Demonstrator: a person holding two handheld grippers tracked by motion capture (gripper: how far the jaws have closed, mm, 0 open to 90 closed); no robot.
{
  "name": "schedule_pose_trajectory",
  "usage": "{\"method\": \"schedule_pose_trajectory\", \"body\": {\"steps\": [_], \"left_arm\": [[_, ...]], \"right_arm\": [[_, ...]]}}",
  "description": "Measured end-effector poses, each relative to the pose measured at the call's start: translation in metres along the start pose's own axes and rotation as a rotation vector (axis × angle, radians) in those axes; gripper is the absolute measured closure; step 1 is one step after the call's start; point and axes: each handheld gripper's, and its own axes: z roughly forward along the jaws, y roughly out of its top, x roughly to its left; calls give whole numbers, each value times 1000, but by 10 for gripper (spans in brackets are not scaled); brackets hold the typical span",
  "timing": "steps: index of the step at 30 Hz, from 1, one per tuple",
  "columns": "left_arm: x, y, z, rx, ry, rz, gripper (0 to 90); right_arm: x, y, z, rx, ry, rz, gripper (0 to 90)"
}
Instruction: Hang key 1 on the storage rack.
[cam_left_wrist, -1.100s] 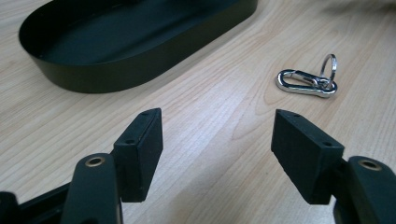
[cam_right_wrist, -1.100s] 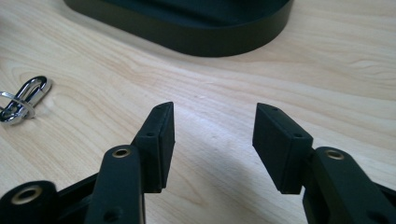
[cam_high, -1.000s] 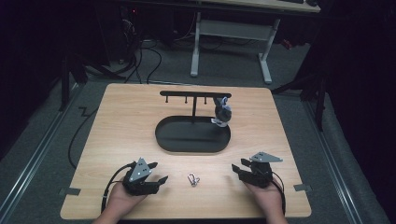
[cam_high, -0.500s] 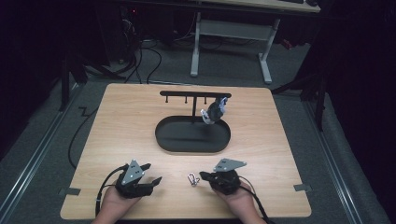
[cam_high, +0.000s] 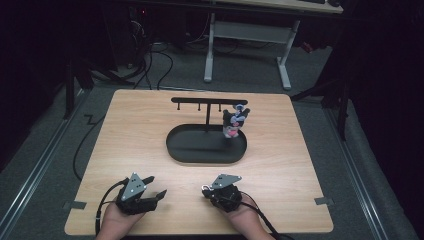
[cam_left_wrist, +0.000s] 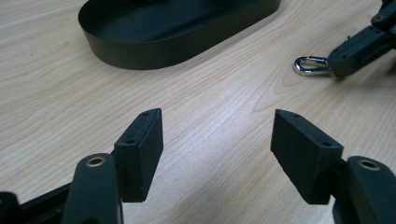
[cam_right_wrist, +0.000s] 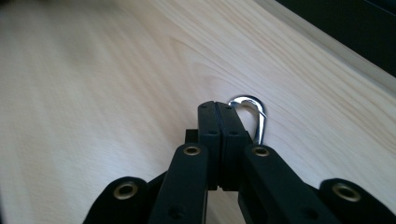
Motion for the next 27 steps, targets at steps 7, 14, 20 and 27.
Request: {"method": "schedule_pose_trajectory", "body": {"steps": [7, 14, 20, 27], "left_arm": [[-1, 1, 1, 0, -2, 6, 350], [0, -1, -1, 1, 7, 2, 350], [1, -5, -7, 5, 26, -7, 351], [3, -7, -12, -3, 36, -21, 352]], "right_arm": [[-34, -12, -9, 9, -113, 86, 900], [-42, -7, -15, -35, -129, 120, 900], [-30, 10, -3, -47, -101, 66, 900], [-27, 11, 8, 3, -95, 30, 900]]}}
